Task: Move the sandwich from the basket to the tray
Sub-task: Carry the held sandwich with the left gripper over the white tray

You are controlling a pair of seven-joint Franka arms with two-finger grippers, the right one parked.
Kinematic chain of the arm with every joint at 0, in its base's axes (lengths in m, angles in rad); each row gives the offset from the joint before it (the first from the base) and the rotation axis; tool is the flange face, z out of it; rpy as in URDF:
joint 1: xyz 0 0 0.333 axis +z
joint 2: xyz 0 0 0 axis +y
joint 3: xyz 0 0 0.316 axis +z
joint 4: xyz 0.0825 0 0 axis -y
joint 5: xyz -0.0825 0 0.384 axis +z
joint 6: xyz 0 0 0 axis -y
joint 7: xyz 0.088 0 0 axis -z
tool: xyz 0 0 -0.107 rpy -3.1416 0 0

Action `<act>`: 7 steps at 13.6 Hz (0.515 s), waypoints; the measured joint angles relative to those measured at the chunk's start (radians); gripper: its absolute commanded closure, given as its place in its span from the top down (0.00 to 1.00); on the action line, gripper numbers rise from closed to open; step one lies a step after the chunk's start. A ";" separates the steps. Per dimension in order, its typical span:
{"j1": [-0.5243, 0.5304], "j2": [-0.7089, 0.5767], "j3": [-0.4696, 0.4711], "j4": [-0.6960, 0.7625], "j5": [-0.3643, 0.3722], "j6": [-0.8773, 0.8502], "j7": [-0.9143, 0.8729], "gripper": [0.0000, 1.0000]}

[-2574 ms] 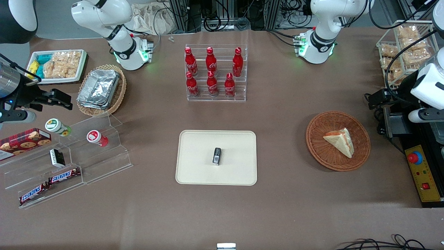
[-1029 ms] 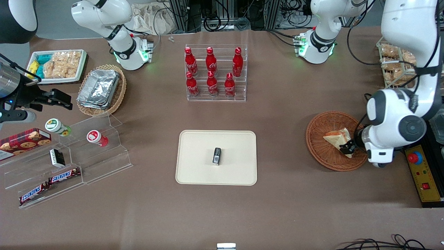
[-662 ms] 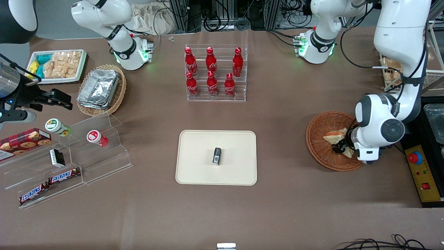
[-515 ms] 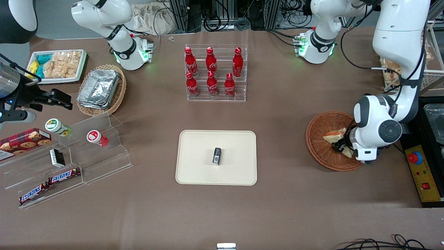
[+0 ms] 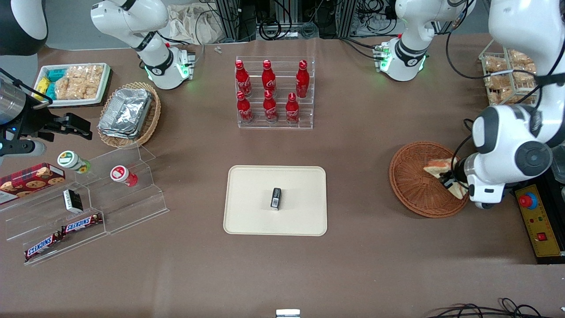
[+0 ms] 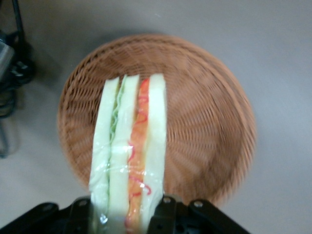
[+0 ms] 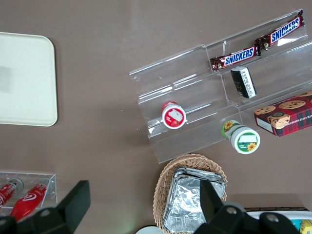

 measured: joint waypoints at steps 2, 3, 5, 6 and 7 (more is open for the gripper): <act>-0.005 -0.012 -0.079 0.085 -0.004 -0.100 0.110 0.00; -0.008 -0.010 -0.120 0.103 -0.009 -0.114 0.144 0.00; -0.013 0.001 -0.211 0.107 -0.035 -0.104 0.161 0.00; -0.017 0.011 -0.256 0.107 -0.043 -0.084 0.161 0.00; -0.024 0.023 -0.297 0.107 -0.044 -0.057 0.156 0.00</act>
